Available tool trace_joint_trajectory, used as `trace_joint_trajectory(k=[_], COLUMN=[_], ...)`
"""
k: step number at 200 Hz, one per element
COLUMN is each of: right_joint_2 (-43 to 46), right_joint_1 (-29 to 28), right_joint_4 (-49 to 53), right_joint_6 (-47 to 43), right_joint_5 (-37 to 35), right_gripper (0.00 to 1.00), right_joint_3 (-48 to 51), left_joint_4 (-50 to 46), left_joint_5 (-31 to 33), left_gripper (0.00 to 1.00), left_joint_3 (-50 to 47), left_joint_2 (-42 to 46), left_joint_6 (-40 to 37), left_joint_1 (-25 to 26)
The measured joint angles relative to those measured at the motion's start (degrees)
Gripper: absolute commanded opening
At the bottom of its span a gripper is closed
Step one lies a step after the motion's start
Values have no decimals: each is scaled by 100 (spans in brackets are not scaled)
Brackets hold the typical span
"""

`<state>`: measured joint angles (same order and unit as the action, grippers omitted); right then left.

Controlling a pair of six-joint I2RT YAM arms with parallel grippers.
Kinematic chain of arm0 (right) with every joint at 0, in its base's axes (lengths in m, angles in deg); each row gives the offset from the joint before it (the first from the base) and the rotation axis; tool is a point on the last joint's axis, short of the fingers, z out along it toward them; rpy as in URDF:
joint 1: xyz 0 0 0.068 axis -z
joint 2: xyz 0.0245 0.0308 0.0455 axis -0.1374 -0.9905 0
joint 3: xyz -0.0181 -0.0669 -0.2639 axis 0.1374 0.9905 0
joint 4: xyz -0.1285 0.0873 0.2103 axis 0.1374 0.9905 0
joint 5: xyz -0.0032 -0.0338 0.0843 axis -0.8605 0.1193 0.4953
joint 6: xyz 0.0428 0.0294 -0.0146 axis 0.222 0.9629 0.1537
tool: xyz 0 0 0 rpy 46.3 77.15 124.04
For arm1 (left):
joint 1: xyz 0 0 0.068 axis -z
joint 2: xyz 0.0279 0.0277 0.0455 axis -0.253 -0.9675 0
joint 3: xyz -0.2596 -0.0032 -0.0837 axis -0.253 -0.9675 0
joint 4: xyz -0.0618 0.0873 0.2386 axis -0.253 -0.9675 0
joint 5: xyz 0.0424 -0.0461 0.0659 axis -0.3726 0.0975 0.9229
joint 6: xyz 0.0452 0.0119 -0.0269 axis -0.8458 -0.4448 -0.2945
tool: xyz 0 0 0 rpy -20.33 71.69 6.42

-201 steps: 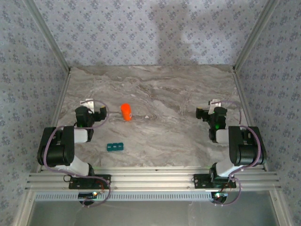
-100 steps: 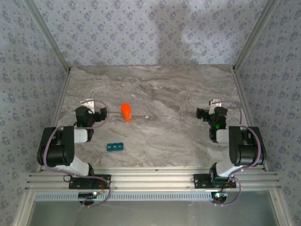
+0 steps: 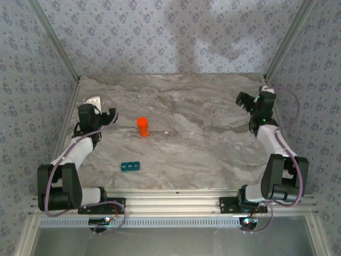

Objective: Sort the pills into containers

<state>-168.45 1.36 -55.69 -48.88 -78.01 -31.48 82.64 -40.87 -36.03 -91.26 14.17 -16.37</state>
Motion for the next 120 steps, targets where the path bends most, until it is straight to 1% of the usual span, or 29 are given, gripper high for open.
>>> trace_joint_trajectory(k=[20,33,45,68,78,120], right_joint_2=[-446,-715,-938,-1093,-1093,-1093], right_joint_1=[101,-59,-341,-1115,-1493,-3488], right_joint_4=[378,619,944,1462,1652,2308], right_joint_6=[380,422,404,256,195,-96], right_joint_5=[669,1034,1281,1569,1604,1567], right_gripper=[100,100,100,97,93,90], right_joint_3=[-658,-927,-1143,-1266,-1270,-1272], left_joint_4=[-857,-1394,-1895,-2730,-3036,-3823], left_joint_5=[136,243,343,468,511,647], left_gripper=[99,99,99,99,99,99], left_joint_3=[350,560,704,734,728,433], left_joint_2=[374,573,758,1134,1283,2124], left_joint_6=[363,592,802,1104,1209,1499], left_joint_1=[0,0,0,0,0,0])
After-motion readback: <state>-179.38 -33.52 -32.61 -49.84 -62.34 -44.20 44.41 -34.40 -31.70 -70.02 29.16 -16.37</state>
